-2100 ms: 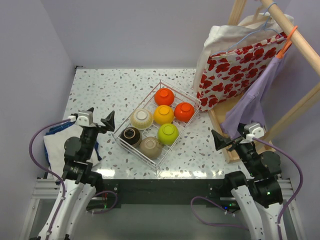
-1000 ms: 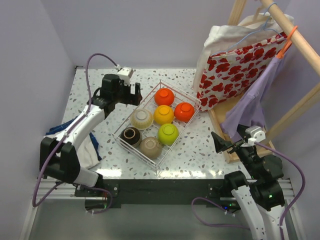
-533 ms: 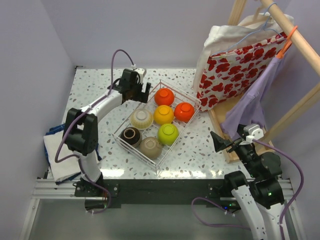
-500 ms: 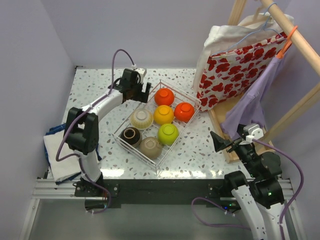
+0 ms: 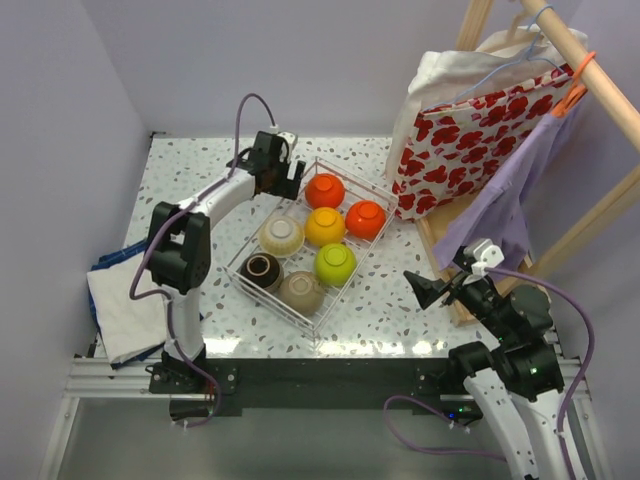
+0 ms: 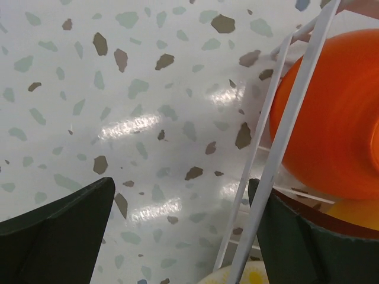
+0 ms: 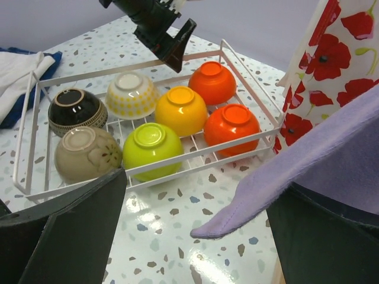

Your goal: Unload the bowls from the dish rack

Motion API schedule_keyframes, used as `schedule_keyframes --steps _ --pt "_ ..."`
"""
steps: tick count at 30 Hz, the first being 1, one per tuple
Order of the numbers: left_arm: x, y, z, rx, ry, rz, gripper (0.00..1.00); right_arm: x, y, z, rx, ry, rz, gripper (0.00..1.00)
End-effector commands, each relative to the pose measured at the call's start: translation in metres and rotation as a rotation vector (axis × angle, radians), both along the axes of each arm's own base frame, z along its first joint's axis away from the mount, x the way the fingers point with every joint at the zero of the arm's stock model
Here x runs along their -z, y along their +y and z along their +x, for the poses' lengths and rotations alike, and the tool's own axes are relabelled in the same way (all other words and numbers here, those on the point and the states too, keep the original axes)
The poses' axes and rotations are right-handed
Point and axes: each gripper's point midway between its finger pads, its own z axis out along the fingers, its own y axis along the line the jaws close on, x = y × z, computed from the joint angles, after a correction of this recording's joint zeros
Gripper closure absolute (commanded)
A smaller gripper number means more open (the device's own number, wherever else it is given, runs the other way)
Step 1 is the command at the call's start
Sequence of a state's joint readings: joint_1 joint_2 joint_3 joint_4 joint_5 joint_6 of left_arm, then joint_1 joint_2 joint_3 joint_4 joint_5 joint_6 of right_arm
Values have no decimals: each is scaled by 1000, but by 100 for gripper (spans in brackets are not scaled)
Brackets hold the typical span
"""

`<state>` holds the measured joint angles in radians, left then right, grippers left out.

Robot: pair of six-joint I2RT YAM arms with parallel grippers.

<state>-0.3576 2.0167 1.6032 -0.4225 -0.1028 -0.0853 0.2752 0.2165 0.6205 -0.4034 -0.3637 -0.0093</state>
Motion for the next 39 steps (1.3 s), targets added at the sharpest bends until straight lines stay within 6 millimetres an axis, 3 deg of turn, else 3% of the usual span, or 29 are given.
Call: schedule_keyframes --steps 1,9,17,20,23,26,32,36,39 --pt "-19 77 62 -208 -124 51 0 -13 6 -4 -47 -43 -1 1" --pt "-24 118 104 -259 -163 86 0 -10 23 -7 -154 6 -4 1" --pt "-24 147 110 -320 -168 60 0 -5 45 -11 -288 95 26 1" --pt "-33 152 109 -339 -177 41 0 -4 49 -13 -323 130 25 1" --pt "-54 149 107 -335 -210 10 0 -23 41 -10 -261 94 23 1" --pt "-86 145 100 -336 -261 -28 0 -38 37 -14 -244 51 21 1" --pt "-136 135 69 -321 -329 -81 0 -38 51 -10 -324 109 51 1" --pt "-148 118 35 -301 -326 -114 0 -28 60 3 -356 187 49 1" --pt "-145 91 2 -250 -307 -121 0 -27 65 14 -364 216 43 1"
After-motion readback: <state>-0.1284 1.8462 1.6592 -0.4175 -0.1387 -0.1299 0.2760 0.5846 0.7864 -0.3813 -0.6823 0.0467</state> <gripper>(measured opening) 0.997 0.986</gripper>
